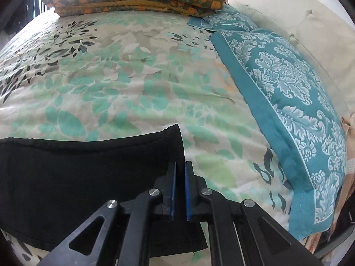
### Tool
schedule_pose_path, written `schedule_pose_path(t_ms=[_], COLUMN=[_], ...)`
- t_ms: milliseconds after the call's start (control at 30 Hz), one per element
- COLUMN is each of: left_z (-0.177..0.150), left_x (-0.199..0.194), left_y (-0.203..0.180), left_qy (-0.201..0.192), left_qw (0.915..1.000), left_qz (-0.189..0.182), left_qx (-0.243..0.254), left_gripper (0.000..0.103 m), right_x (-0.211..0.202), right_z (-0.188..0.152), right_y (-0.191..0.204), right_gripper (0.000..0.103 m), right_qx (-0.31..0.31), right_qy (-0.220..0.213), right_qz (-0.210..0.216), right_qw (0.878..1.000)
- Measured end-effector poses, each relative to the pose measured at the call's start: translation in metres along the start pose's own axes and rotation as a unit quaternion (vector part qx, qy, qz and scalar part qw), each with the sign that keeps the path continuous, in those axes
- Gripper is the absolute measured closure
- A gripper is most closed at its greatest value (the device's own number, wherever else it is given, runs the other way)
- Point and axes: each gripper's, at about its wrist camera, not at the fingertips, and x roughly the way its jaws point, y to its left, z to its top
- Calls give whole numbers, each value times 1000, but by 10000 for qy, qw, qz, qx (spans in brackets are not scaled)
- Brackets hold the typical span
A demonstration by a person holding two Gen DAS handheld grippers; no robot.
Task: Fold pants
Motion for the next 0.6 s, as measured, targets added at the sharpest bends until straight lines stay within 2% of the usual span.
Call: schedule_pose_path(t_ms=[33,100,133,167,200,233,300,400,467,533,600], left_z=[0,0,0,2,5,11,35,89,127,156,173], left_x=[-1,-2,-3,-4,-5,-8,-15,-14,7,40,78], left_y=[-1,-4,-5,-6,-5,-3,2,6,3,-1,-3], left_qy=[2,14,24,46,67,60,-120,-633,-748,-704,-402], left_qw=[10000,10000,10000,9999,9997,9991,9961,9922,9935,9959,9977], left_qz=[-21,-61,-89,-129,-207,-340,-697,-808,-578,-179,281], left_qx=[4,7,-5,-53,-135,-253,-522,-711,-631,-544,-470], left_gripper=[1,1,1,1,1,1,1,1,1,1,1], right_x=[5,13,14,12,5,-5,-32,-77,-115,-154,-192], right_z=[0,-6,-9,-13,-17,-21,-30,-48,-68,-95,-130], right_y=[4,4,3,1,-1,-6,-16,-26,-24,-13,4], right_gripper=[95,82,54,18,8,5,5,5,4,4,3], right_qx=[-10,91,163,234,304,383,623,1104,1349,1480,1581], right_qy=[58,179,191,146,17,-178,-489,-784,-1025,-1191,-1331], right_qz=[-51,-54,-46,-21,-22,-79,-273,21,484,990,1568], right_qw=[10000,9998,9997,9996,9995,9991,9965,9908,9844,9768,9658])
